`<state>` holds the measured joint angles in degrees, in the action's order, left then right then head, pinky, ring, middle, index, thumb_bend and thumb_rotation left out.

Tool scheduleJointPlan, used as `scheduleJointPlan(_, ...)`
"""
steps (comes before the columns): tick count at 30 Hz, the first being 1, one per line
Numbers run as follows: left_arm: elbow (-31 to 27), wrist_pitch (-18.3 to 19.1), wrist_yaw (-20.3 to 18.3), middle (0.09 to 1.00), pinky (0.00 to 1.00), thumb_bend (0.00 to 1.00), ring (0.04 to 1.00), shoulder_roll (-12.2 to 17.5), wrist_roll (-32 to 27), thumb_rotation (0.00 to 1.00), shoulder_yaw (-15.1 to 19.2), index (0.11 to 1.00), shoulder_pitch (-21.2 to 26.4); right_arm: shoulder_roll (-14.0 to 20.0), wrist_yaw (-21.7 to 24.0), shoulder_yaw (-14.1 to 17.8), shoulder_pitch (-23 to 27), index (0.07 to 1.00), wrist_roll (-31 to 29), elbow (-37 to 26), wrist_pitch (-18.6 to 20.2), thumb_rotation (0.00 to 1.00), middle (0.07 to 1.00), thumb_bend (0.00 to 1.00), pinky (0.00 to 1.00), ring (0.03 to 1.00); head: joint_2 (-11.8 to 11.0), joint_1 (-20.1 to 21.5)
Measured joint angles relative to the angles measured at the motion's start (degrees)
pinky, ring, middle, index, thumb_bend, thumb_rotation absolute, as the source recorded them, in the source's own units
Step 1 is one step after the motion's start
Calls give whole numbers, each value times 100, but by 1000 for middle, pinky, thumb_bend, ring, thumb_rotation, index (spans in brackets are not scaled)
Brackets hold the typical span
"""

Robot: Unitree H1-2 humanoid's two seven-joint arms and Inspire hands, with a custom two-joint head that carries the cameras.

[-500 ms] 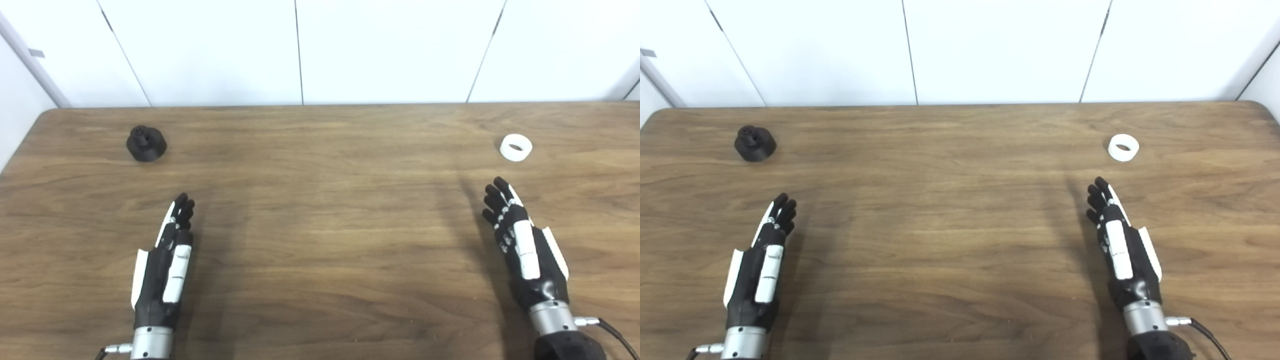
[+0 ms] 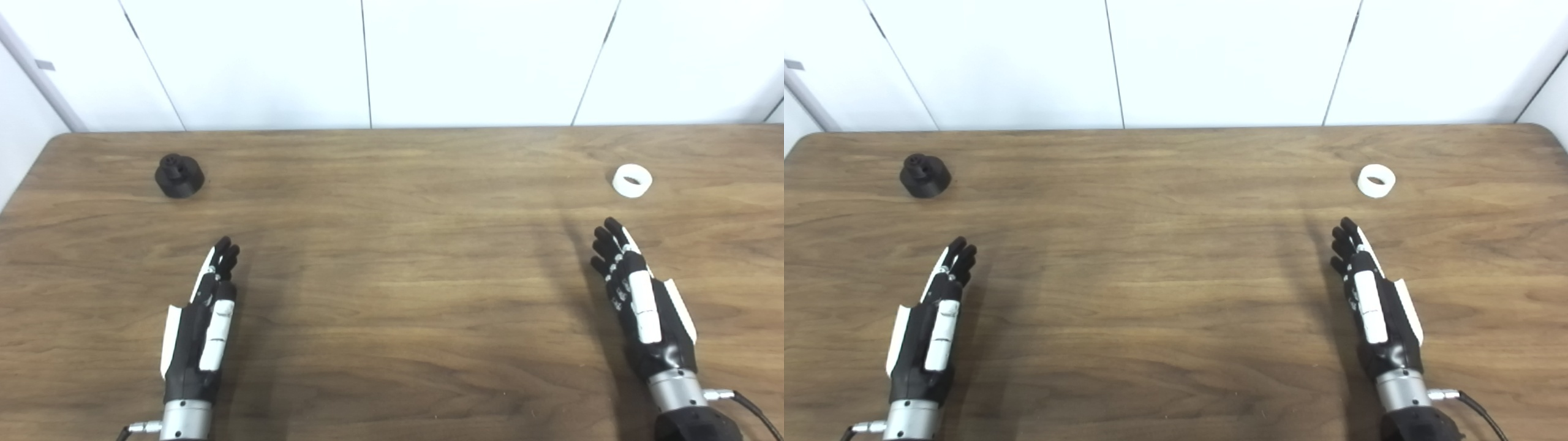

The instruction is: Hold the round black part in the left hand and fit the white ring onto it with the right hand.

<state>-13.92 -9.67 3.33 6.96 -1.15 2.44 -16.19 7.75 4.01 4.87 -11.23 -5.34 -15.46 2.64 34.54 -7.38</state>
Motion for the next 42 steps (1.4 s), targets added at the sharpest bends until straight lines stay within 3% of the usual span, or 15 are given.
scheduleJointPlan(4,0,-3,-1,949,998,618,973,-1,5,865,-20,973,-2,23,14,2,-17,964,-13,32,-75,994,957,538,952,961,-88,-141)
scheduleJointPlan(12,0,-5,75,946,994,649,965,-36,261,854,-135,965,-4,62,55,26,-22,963,-110,251,-397,981,955,561,954,959,-483,-641)
scheduleJointPlan(22,95,-230,172,934,994,646,961,-55,535,854,-262,951,13,126,197,74,-8,998,-333,414,-571,1000,996,503,1000,1000,-835,-1177)
scheduleJointPlan(34,158,-288,264,952,1000,618,984,-63,665,834,-336,969,56,336,277,146,105,998,-286,691,-956,1000,987,471,991,993,-835,-1003)
scheduleJointPlan(42,162,-341,307,955,1000,658,982,-67,723,642,-353,976,60,336,288,158,143,997,-335,728,-981,1000,996,499,1000,1000,-817,-914)
